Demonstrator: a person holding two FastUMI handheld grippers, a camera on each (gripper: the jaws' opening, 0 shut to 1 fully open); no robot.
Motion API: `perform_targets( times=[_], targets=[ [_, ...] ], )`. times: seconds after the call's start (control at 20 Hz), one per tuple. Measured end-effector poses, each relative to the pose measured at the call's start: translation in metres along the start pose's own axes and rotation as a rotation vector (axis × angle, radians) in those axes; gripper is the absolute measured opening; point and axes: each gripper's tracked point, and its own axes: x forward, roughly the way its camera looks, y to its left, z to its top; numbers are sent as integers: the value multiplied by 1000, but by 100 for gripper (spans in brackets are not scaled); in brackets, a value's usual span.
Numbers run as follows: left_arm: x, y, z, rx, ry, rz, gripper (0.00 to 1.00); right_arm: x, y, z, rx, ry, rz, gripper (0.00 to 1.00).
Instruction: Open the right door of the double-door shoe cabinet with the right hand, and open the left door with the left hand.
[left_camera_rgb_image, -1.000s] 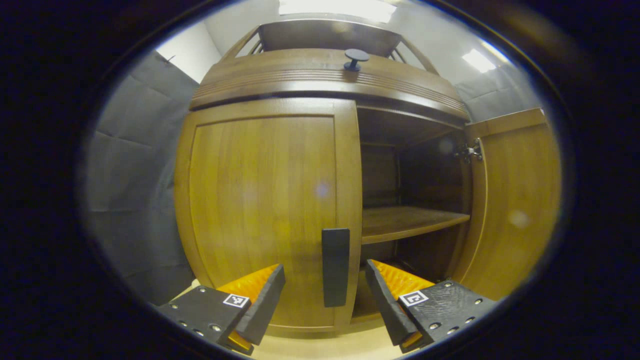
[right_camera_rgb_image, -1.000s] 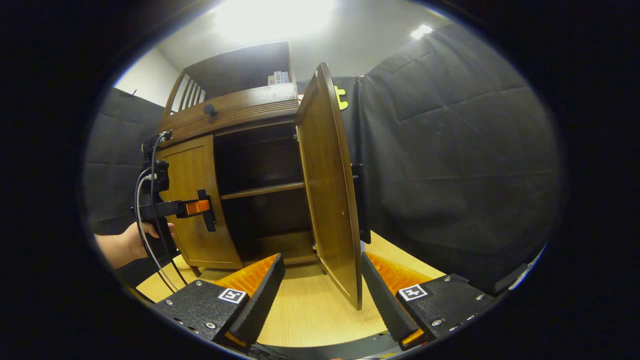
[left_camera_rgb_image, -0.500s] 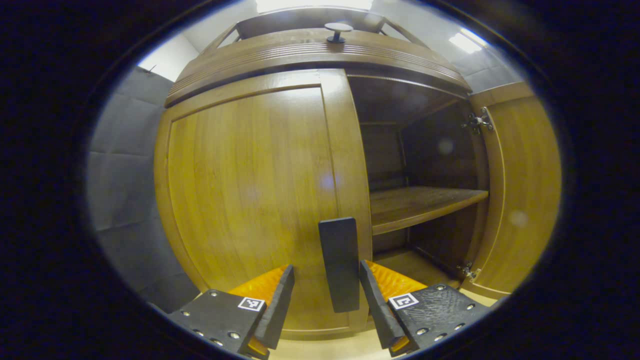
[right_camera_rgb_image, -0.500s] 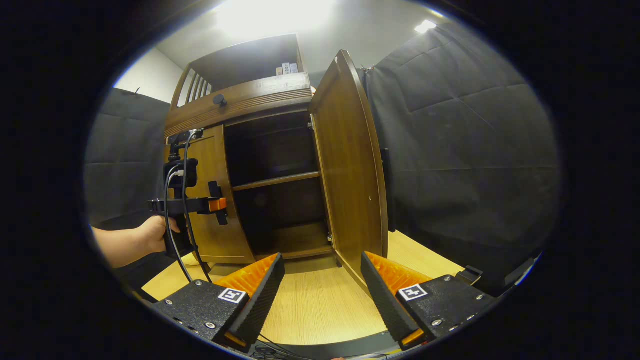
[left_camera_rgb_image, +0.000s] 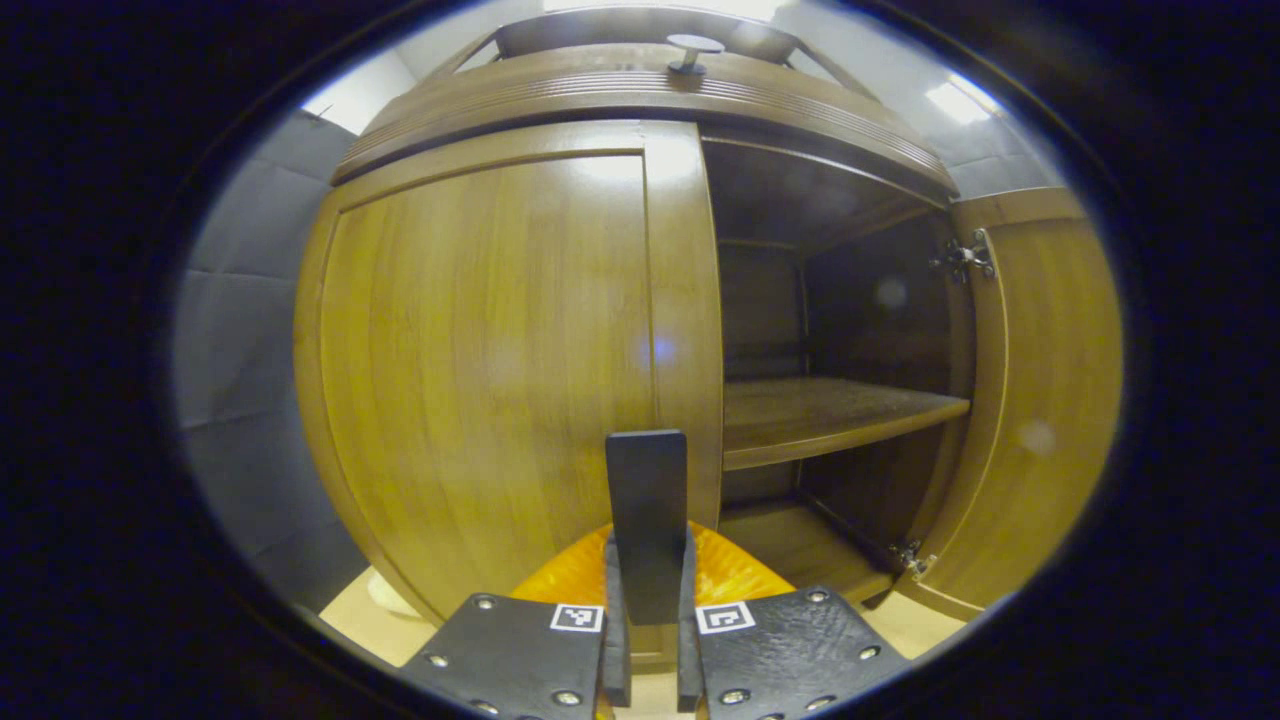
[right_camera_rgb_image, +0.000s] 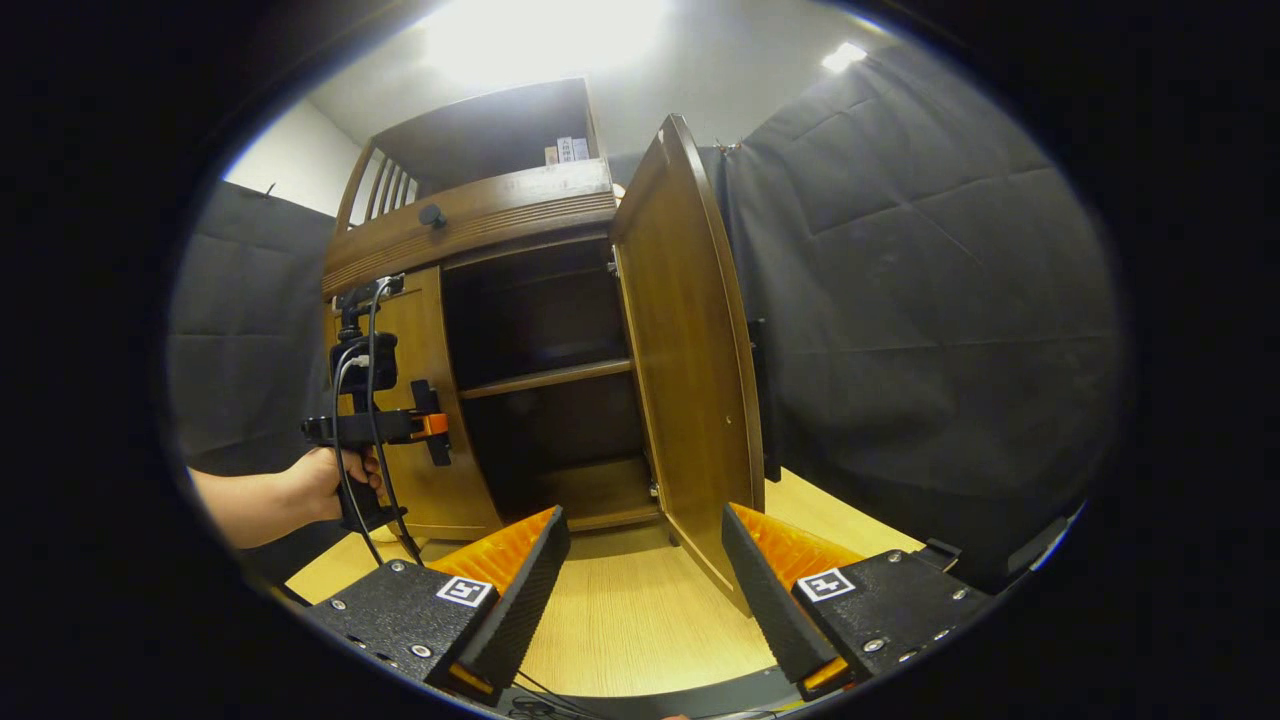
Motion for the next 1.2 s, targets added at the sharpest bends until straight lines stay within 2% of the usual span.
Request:
perform_targets(
  times=[0.4,0.45,1.2],
  targets=[
    [-7,0,9,-28,0,-21,19,-4,6,7,-10,-16,26,95],
    [-7,0,5,-33,1,-24,26,-5,8,8,-10,-17,30,95],
    [-7,1,3,-69,9,-14,26,-22,49,11,-50,-37,100,95]
  ],
)
